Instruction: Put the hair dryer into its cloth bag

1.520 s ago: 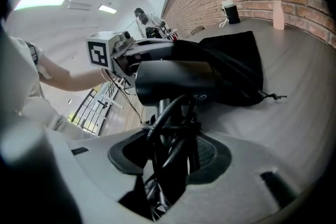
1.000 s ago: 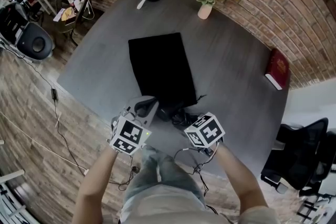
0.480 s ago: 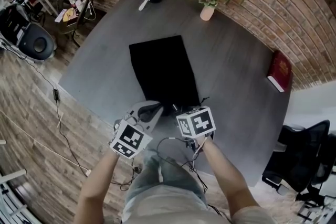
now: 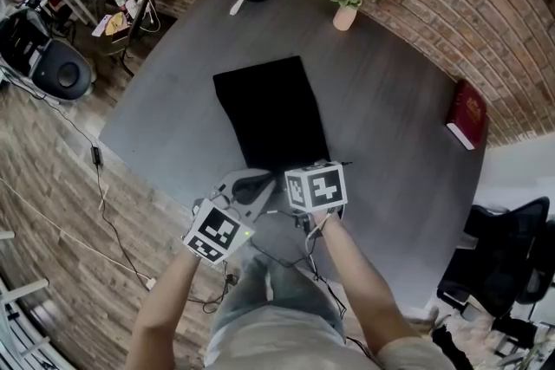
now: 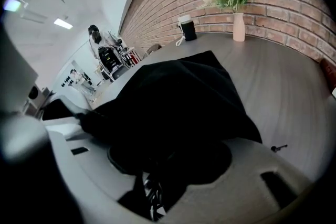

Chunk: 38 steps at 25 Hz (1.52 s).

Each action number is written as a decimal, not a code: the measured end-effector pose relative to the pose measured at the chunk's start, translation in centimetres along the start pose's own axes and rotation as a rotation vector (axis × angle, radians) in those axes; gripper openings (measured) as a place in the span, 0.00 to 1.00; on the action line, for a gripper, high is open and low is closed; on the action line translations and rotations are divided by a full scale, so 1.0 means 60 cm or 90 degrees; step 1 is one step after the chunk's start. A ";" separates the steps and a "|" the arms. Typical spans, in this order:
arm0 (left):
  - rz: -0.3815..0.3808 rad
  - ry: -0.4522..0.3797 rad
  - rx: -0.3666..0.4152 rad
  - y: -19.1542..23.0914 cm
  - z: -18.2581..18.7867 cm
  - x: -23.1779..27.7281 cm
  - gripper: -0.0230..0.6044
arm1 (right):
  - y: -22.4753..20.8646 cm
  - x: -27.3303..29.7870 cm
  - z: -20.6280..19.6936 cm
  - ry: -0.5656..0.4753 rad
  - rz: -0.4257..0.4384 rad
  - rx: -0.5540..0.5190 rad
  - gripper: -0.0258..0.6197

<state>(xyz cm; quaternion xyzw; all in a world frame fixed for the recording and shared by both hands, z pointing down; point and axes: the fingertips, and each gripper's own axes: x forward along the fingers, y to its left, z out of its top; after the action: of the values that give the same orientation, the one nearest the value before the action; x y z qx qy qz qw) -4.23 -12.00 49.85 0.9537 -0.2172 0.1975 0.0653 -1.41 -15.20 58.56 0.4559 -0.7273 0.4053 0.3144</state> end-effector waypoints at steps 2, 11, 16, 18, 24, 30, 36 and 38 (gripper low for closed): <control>0.006 0.004 -0.003 0.003 -0.003 0.002 0.06 | -0.004 0.005 0.009 -0.010 0.000 0.007 0.33; 0.023 0.027 -0.028 0.012 -0.034 0.003 0.06 | -0.009 0.029 0.008 -0.014 -0.015 0.004 0.33; 0.026 0.033 -0.037 0.013 -0.047 0.003 0.06 | -0.008 0.042 0.001 -0.007 -0.018 -0.010 0.36; 0.027 0.033 -0.041 0.013 -0.050 0.002 0.06 | -0.005 0.044 0.000 -0.002 -0.013 -0.011 0.38; 0.031 0.031 -0.051 0.016 -0.053 -0.002 0.06 | 0.006 0.041 0.004 -0.011 0.024 -0.003 0.44; 0.034 0.017 -0.066 0.023 -0.048 -0.004 0.06 | 0.015 0.018 0.004 -0.034 0.032 -0.022 0.55; 0.033 0.012 -0.071 0.021 -0.051 -0.007 0.06 | 0.006 -0.011 -0.036 -0.021 0.014 -0.021 0.56; 0.035 0.007 -0.082 0.023 -0.052 -0.009 0.06 | 0.000 -0.020 -0.054 -0.013 0.005 -0.021 0.56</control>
<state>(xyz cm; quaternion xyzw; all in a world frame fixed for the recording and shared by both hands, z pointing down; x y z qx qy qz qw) -6.34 -12.36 52.53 0.9400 -0.2556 0.1899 0.1222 -0.69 -11.89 59.09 0.4519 -0.7388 0.3900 0.3129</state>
